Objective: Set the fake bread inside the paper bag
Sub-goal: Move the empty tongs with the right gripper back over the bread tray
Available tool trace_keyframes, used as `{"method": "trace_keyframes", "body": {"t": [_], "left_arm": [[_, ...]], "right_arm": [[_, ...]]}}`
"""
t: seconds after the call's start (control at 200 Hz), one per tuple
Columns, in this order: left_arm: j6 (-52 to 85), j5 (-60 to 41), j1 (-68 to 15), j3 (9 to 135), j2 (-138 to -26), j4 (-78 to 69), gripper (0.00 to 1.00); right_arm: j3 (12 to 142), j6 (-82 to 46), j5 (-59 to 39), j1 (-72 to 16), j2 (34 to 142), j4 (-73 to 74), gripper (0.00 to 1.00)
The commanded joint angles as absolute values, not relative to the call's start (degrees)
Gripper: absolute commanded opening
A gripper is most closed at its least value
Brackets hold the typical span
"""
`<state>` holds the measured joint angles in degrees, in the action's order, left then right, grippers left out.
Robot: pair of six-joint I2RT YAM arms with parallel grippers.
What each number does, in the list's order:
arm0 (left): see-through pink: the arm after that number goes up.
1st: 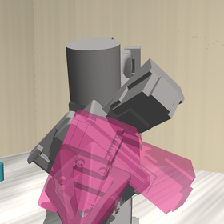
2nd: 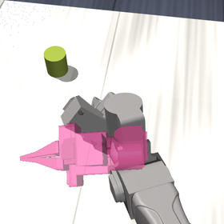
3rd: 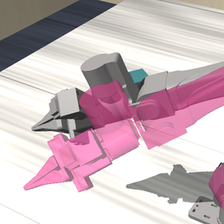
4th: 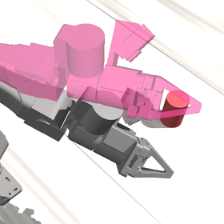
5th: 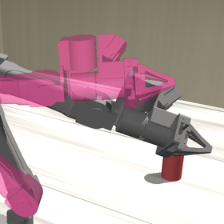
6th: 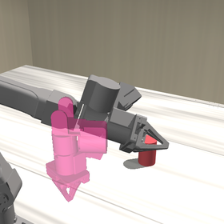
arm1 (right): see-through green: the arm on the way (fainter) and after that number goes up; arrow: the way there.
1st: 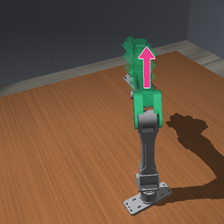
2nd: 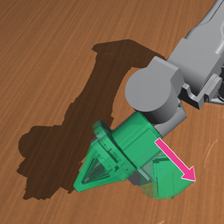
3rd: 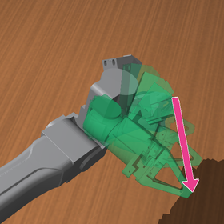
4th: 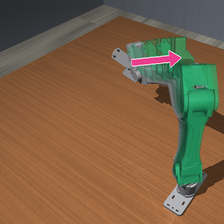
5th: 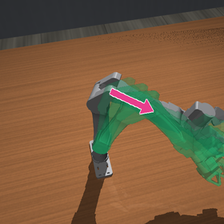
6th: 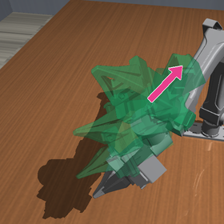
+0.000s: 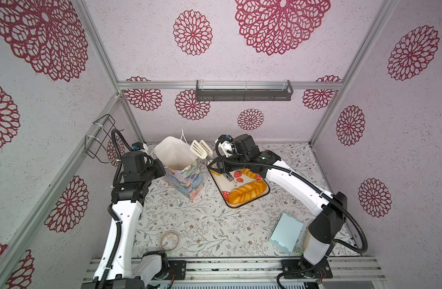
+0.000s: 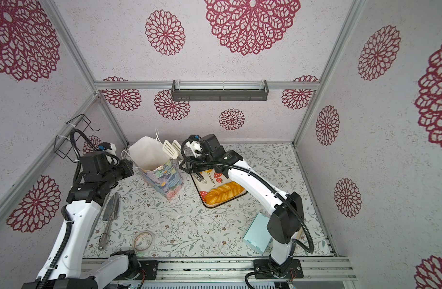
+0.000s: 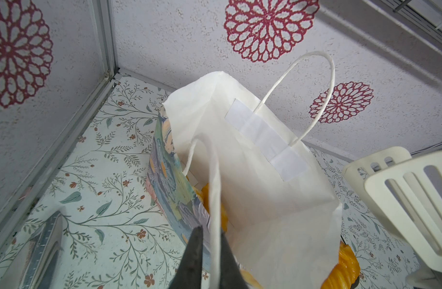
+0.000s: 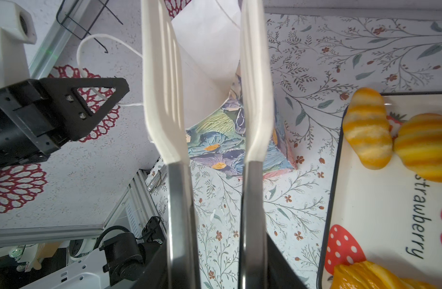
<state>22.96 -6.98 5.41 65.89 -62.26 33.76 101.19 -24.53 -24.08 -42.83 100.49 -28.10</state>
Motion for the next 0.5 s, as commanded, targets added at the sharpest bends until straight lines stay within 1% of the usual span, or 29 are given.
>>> {"method": "trace_keyframes", "body": {"t": [0.0,0.495], "left_arm": [[23.0,-6.9,5.9,65.4,-61.2,33.4,0.13],[23.0,-6.7,5.9,65.4,-61.1,33.4,0.13]], "right_arm": [[100.6,-23.2,-22.8,-40.6,94.9,-26.7,0.46],[93.3,-23.3,-20.8,-31.5,92.1,-27.9,0.53]]}}
